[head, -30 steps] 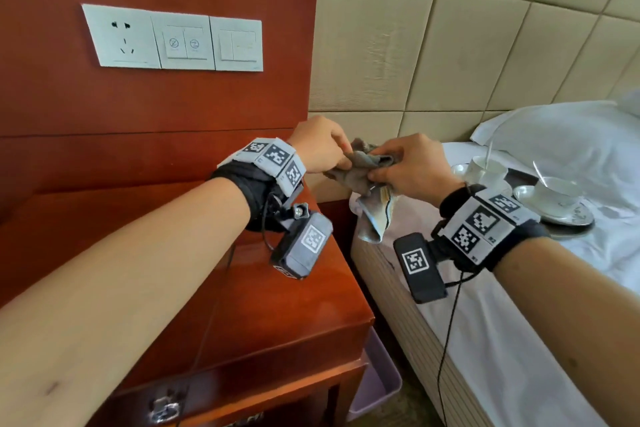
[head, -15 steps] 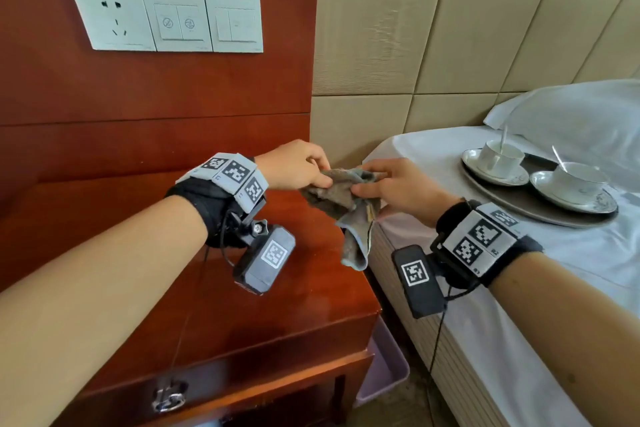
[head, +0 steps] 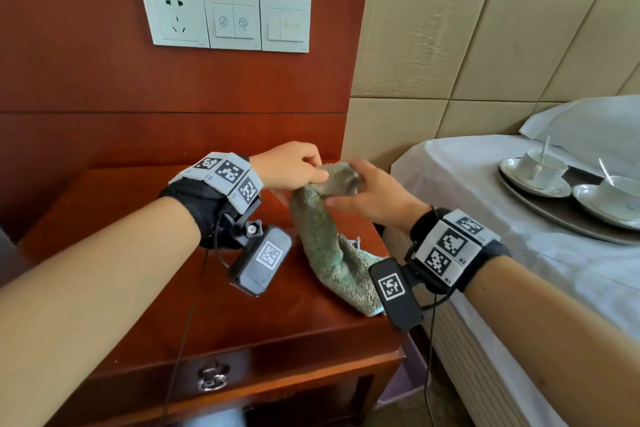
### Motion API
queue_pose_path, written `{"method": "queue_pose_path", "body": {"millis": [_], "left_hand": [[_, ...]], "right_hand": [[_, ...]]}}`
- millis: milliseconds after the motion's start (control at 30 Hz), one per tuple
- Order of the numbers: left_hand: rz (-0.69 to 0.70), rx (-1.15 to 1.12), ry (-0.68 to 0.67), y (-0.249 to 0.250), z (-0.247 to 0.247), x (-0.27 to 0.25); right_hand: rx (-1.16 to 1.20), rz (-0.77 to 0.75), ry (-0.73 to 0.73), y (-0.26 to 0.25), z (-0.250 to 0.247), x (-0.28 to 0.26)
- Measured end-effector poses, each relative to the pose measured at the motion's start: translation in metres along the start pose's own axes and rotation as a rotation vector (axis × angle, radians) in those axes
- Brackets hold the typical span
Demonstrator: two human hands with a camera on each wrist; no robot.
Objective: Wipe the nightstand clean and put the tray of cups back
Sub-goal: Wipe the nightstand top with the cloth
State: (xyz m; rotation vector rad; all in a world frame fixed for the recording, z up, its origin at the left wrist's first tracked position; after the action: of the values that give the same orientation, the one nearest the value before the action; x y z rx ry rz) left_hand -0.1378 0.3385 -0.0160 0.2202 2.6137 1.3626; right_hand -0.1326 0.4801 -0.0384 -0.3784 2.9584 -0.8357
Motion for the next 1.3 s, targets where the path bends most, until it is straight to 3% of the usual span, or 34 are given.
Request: {"method": "queue_pose_path", "body": {"millis": [67, 333, 500, 767, 867, 967, 1067, 1233, 1300], "left_hand": [[0.057, 0.027, 0.042, 0.011, -0.007, -0.004], [0.103, 0.012, 0.098, 0.013, -0.047, -0.014], [0.178, 0.021, 0.068, 0.010, -0.052, -0.018], [0.424, -0.089, 0.305, 0.041, -0.076, -0.023], [0.439, -0.078, 0.354, 0.044, -0.078, -0.018], [0.361, 0.071, 0.392, 0.028, -0.072, -0.012], [0.248, 0.170, 0.244, 0.003, -0.052, -0.006], [-0.227, 0.208, -0.144, -0.042, -0.023, -0.016], [-0.281, 0.259, -0.190, -0.051, -0.023, -0.018]], "right_hand": [[0.037, -0.056, 0.124, -0.010, -0.014, 0.005], [0.334, -0.038, 0.293, -0.021, -0.053, 0.006], [0.219, -0.027, 0.307, -0.017, -0.050, 0.007], [0.415, -0.043, 0.461, -0.033, -0.086, 0.005], [0.375, -0.059, 0.506, -0.037, -0.093, 0.007], [0.177, 0.010, 0.526, -0.030, -0.081, 0.010], [0.075, 0.037, 0.337, -0.024, -0.052, 0.008], [0.036, 0.134, -0.577, -0.024, 0.019, -0.028], [-0.027, 0.121, -0.635, -0.025, 0.024, -0.033]]}}
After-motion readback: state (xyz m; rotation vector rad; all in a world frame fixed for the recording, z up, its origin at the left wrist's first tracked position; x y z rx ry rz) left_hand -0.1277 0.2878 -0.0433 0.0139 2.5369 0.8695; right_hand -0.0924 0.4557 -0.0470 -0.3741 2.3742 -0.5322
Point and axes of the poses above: each hand's wrist, its own x-axis towards the middle knuckle, its own z-axis out of the palm, y = z × x, the point moved 7 cm from there along x, towards the middle knuckle, and after that the axes turned 12 degrees about -x, right-handed, at the moved point
